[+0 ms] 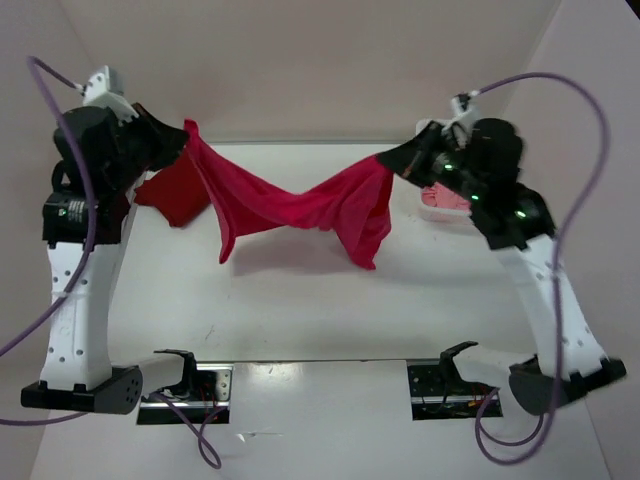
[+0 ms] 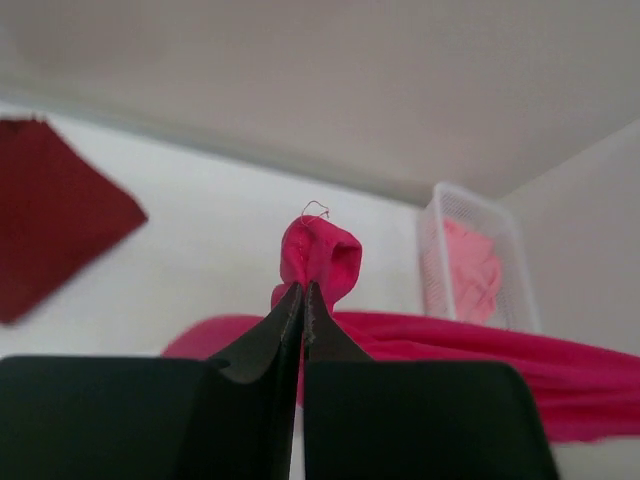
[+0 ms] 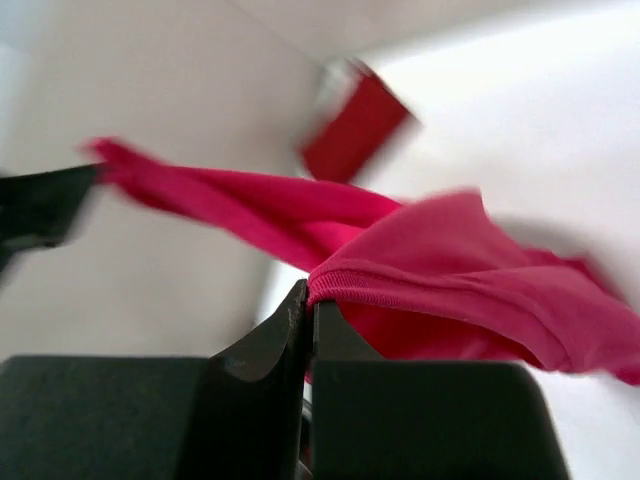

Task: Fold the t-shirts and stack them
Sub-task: Flatten out the tshirt

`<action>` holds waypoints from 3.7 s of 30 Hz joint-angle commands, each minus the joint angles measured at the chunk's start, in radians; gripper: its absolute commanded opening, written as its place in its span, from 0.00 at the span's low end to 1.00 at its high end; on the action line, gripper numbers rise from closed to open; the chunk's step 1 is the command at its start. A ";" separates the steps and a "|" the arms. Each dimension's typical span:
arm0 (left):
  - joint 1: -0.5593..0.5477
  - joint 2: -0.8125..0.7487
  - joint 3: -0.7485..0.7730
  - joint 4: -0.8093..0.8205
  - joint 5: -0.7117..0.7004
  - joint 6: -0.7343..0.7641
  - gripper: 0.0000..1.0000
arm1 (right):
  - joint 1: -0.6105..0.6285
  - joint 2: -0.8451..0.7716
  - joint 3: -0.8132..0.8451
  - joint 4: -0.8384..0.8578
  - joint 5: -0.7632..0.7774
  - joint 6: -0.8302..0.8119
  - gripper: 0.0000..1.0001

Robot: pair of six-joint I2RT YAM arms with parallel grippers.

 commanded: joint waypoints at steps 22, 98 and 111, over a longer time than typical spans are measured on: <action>0.004 0.246 -0.158 0.258 -0.051 -0.005 0.02 | -0.097 0.546 0.361 0.103 -0.070 -0.084 0.00; 0.248 -0.148 -1.266 0.400 -0.084 -0.476 0.00 | 0.210 0.322 -0.932 0.655 0.140 0.371 0.27; 0.088 -0.197 -0.957 0.236 -0.074 -0.261 0.00 | 0.208 -0.155 -0.644 0.171 0.350 0.248 0.00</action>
